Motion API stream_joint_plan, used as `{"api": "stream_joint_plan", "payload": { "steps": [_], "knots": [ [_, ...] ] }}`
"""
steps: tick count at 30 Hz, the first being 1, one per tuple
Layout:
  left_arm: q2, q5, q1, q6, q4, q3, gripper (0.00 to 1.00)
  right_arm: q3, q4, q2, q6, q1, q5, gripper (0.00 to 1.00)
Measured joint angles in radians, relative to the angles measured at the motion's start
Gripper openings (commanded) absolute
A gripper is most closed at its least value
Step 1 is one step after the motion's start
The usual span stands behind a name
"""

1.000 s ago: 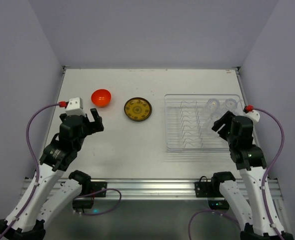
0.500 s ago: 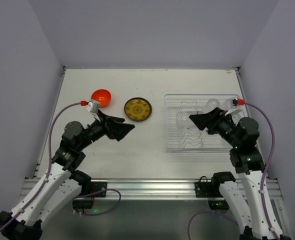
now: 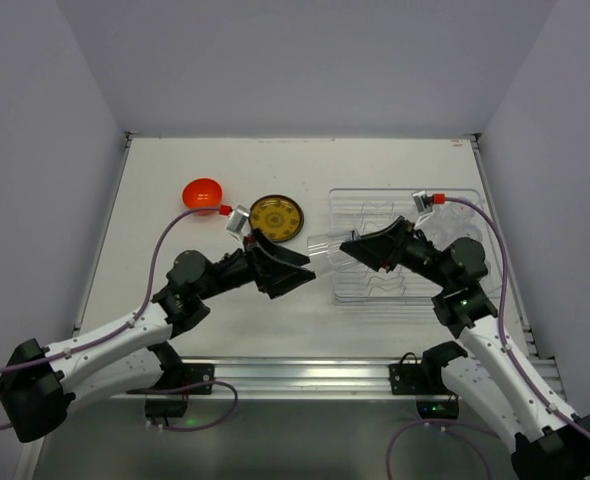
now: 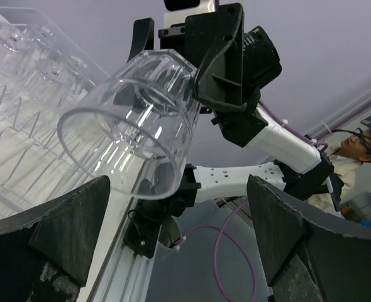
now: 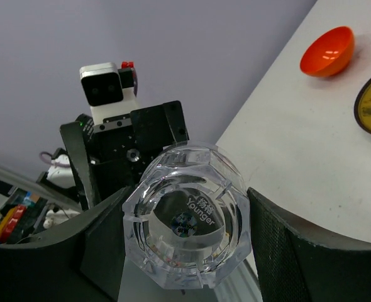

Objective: Unload the mixed dishes from the dish rack

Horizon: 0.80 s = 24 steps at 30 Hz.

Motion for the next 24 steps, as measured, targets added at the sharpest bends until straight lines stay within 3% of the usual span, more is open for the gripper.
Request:
{"api": "stream_joint_plan", "payload": {
  "steps": [5,6,8,9,15,18,19,20,21,24],
  "knots": [
    [0.064,-0.048,-0.045,-0.013,0.078,0.016,0.70,-0.004,0.101,0.051,0.034,0.044,0.001,0.00],
    [0.071,-0.060,-0.054,-0.016,0.091,0.017,0.58,-0.010,0.126,0.053,0.042,0.046,0.002,0.00],
    [0.085,-0.075,-0.071,-0.017,0.115,0.025,0.48,-0.026,0.177,0.054,0.060,0.054,0.003,0.00],
    [0.094,-0.083,-0.079,-0.017,0.126,0.029,0.36,-0.034,0.198,0.054,0.068,0.061,0.004,0.00],
    [0.136,-0.115,-0.107,-0.036,0.191,0.039,0.00,-0.083,0.305,0.066,0.097,0.094,0.011,0.00],
    [0.141,-0.120,-0.120,-0.050,0.219,0.042,0.00,-0.098,0.362,0.064,0.102,0.094,0.011,0.03],
    [0.140,-0.122,-0.123,-0.048,0.219,0.043,0.00,-0.099,0.367,0.061,0.101,0.094,0.012,0.20],
    [0.138,-0.126,-0.124,-0.043,0.215,0.045,0.00,-0.100,0.367,0.055,0.098,0.094,0.013,0.84],
    [0.131,-0.134,-0.127,-0.027,0.192,0.047,0.00,-0.100,0.354,0.050,0.088,0.094,0.018,0.99],
    [0.088,-0.195,-0.135,0.048,0.006,0.083,0.00,-0.089,0.195,0.010,0.026,0.097,0.073,0.99]
  ]
}}
